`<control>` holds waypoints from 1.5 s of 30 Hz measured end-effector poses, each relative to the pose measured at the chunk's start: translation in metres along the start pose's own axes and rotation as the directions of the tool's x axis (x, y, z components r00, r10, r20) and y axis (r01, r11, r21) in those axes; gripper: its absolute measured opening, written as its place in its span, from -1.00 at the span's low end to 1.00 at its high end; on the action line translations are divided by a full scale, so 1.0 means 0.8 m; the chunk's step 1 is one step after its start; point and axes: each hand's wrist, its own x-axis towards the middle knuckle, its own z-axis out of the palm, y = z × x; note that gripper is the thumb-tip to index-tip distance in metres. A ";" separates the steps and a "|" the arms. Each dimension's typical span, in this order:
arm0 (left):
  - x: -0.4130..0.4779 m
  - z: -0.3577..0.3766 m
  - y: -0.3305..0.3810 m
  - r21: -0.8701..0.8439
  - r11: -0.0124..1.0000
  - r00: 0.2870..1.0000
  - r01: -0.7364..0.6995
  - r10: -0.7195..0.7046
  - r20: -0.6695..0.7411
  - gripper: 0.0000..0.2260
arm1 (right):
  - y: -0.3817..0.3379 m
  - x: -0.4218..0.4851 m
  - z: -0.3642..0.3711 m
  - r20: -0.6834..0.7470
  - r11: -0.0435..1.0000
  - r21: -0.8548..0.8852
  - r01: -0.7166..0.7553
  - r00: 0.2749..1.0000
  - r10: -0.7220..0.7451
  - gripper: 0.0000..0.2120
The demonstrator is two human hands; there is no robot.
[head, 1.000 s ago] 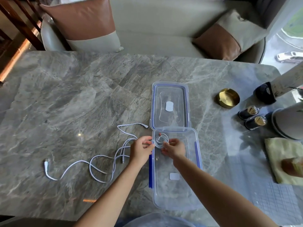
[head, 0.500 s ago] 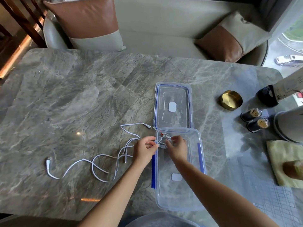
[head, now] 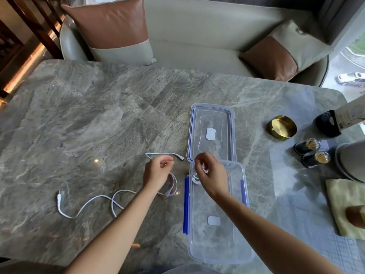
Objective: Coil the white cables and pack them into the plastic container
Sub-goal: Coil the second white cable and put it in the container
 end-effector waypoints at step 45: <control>-0.040 -0.081 0.052 -0.831 0.541 0.988 0.131 -0.136 0.067 -0.84 | -0.118 0.060 -0.009 0.763 0.604 0.488 -0.630 0.644 0.056 -0.88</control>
